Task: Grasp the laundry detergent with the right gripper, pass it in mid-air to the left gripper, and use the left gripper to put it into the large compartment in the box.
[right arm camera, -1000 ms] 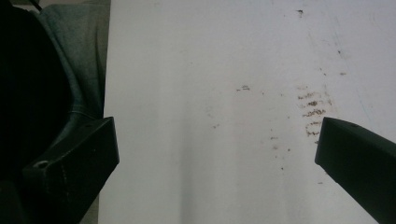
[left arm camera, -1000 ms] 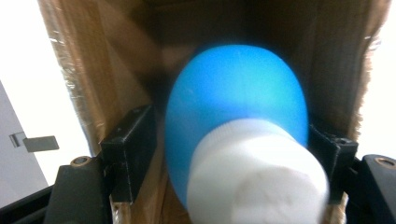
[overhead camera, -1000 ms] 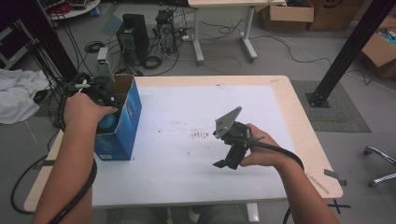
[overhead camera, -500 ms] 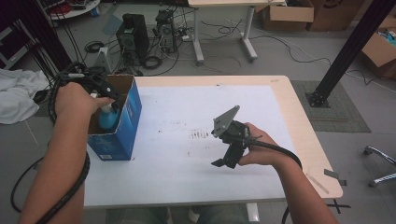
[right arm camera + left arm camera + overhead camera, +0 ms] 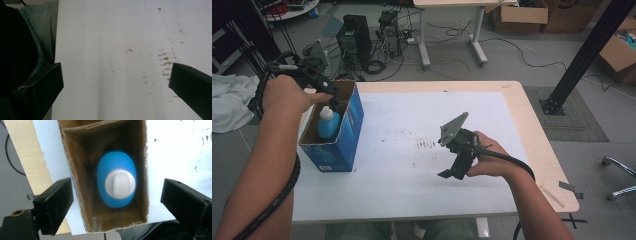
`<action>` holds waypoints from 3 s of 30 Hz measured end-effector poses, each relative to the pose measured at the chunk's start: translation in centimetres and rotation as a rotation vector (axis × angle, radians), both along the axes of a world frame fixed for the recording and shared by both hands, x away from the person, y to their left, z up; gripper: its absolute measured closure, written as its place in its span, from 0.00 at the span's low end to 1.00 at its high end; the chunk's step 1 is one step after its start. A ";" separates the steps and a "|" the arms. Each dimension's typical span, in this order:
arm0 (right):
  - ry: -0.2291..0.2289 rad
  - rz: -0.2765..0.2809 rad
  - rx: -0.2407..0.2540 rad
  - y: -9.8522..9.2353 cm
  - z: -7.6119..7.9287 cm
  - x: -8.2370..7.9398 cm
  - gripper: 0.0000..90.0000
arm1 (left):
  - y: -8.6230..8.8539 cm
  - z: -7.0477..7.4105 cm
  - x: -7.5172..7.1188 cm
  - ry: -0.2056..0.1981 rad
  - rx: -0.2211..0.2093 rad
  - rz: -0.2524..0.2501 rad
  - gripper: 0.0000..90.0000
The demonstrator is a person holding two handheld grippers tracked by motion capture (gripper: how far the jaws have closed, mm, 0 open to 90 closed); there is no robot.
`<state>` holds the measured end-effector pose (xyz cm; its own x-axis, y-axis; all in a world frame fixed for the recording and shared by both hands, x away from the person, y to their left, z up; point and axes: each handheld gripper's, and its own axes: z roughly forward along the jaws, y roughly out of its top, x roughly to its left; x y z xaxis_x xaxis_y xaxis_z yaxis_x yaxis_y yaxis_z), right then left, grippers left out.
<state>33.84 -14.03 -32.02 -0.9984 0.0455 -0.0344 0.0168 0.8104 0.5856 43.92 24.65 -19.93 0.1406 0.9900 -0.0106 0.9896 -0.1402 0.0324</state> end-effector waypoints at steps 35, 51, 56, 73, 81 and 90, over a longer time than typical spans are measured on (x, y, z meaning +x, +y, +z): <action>0.013 -0.025 -0.058 -0.2 0.5 0.5 0.00 | -9.9 3.4 -0.8 0.034 -0.075 -0.613 0.00; 0.014 -0.053 -0.094 -0.6 1.3 0.5 0.00 | -14.1 0.4 -4.0 0.181 -0.167 -1.139 0.00; 0.015 -0.057 -0.109 -0.5 1.4 0.5 0.00 | -14.8 -0.3 -4.9 0.197 -0.137 -1.221 0.00; 0.033 -0.068 -0.150 -1.4 1.2 1.8 0.00 | -16.0 -0.7 -5.1 0.181 -0.115 -1.327 0.00; 0.032 -0.080 -0.147 -2.1 1.2 1.6 0.00 | -16.2 -0.1 -5.2 0.165 -0.122 -1.326 0.00; 0.028 -0.072 -0.141 -1.8 1.3 1.7 0.00 | -16.2 -0.3 -5.3 0.164 -0.130 -1.325 0.00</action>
